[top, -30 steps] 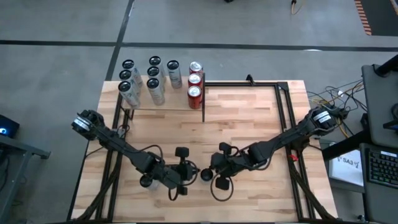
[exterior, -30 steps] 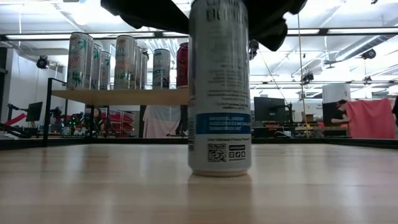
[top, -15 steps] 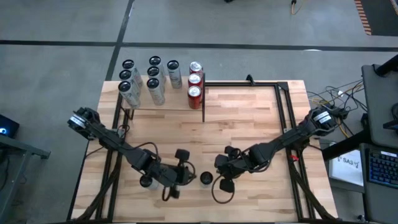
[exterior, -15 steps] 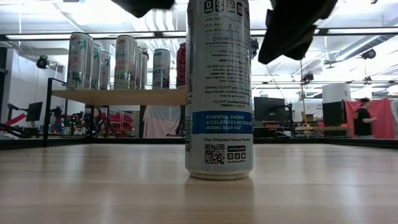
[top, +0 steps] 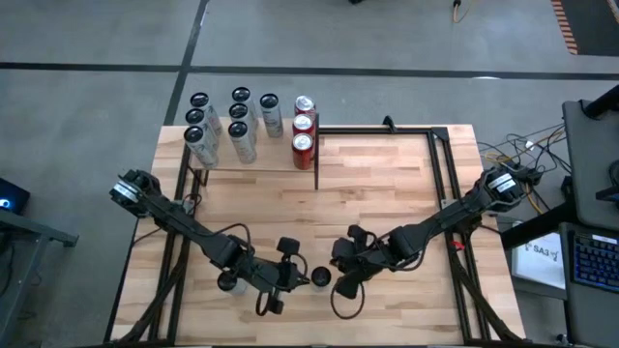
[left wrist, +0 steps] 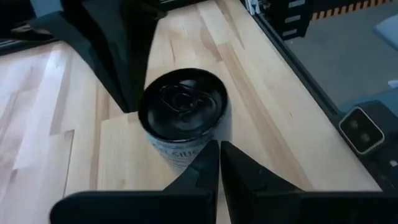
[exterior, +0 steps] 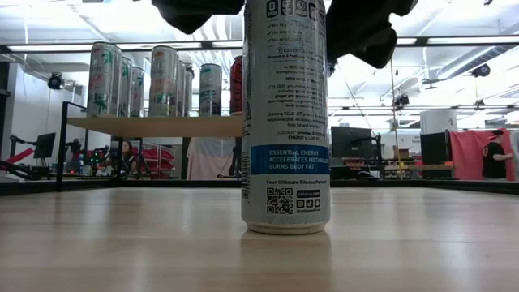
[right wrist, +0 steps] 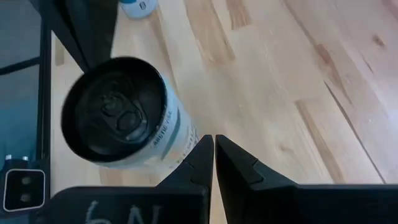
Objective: Place canned beverage on shelf
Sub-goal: Put the right white blue soda can on the shelf aligned with the other white blue soda can
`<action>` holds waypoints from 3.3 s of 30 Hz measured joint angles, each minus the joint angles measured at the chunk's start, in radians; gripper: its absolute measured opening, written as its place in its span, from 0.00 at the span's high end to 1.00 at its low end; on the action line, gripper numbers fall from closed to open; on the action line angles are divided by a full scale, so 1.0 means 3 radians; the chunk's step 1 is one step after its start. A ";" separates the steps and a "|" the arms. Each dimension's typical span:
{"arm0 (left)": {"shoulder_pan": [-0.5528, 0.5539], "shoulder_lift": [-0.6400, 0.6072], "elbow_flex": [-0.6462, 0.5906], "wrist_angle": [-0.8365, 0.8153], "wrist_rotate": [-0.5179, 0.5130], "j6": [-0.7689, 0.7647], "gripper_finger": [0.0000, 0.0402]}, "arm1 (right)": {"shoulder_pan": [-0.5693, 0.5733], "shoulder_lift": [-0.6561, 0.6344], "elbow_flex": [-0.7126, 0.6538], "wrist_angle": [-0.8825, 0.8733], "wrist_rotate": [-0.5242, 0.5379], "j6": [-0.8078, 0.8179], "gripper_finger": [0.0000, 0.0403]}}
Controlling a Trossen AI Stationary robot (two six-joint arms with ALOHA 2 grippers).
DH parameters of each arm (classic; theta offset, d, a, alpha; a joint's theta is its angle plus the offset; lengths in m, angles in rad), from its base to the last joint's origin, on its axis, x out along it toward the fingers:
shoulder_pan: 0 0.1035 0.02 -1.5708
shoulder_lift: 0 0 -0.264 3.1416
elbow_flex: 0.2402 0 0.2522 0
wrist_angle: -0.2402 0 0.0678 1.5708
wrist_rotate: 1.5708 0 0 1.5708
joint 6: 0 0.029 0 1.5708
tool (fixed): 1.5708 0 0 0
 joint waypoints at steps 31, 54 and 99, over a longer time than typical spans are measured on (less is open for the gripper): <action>-0.0023 0.0218 0.0000 -0.0023 -0.0625 -0.0370 1.00 | 0.0272 0.0285 0.0000 0.0212 -0.0020 0.0149 0.98; -0.0130 0.0201 0.0001 -0.0057 0.0023 -0.0197 1.00 | 0.0250 0.0278 0.0130 -0.0054 0.0441 0.0079 0.98; -0.0475 -0.0986 0.0000 -0.0694 -0.0913 -0.0284 1.00 | 0.0362 0.0210 0.1229 -0.0968 0.0406 -0.0408 0.97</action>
